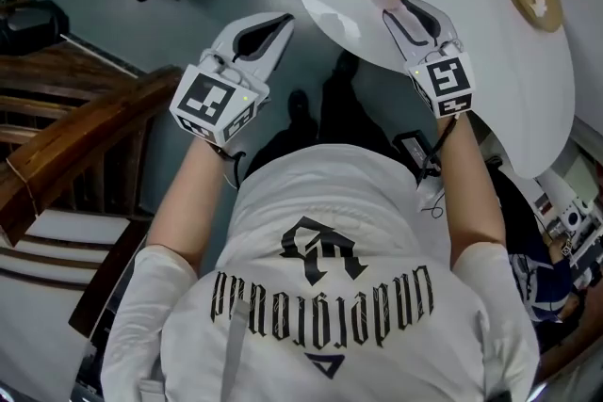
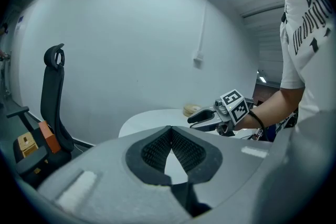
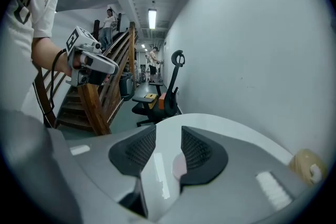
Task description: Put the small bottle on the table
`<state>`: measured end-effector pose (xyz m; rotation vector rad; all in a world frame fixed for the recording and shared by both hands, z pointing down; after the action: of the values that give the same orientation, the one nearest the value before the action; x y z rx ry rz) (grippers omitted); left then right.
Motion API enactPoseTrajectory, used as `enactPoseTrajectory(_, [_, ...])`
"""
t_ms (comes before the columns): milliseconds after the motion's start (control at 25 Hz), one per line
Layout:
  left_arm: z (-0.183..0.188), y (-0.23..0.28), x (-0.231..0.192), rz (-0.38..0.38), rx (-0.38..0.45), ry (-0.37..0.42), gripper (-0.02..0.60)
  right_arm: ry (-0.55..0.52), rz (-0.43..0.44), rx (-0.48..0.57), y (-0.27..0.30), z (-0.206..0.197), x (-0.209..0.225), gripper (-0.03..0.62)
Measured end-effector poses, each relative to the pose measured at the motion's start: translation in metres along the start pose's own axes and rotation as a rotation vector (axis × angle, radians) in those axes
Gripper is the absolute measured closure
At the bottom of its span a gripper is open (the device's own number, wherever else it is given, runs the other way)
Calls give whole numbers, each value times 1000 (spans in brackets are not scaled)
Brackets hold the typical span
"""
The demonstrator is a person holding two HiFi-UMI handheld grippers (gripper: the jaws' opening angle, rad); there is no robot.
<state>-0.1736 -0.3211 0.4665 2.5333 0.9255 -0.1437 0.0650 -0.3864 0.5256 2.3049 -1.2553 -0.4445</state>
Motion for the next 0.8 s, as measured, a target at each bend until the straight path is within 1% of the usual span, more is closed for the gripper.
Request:
enactPoseTrajectory(120, [-2, -20, 8, -9, 3, -2, 575, 14, -16, 30, -21, 15, -19, 444])
enactPoseTrajectory(240, [0, -38, 15, -21, 15, 19, 575, 13, -50, 58, -42, 28, -35, 444])
enactPoseTrajectory(520, [22, -91, 33, -36, 95, 77, 575, 60, -108, 137, -89, 60, -83, 448])
enactPoseTrajectory(800, [34, -135, 56, -66, 140, 108, 575, 65, -140, 208, -127, 91, -128, 461])
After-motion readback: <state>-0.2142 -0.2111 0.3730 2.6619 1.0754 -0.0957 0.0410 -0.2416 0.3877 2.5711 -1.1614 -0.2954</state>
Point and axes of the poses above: the fingertips, and each gripper's own axes: y forward along the fingers, x to its right, z out of its top, the point moved 7 cm from there along -y, backward along the fingers
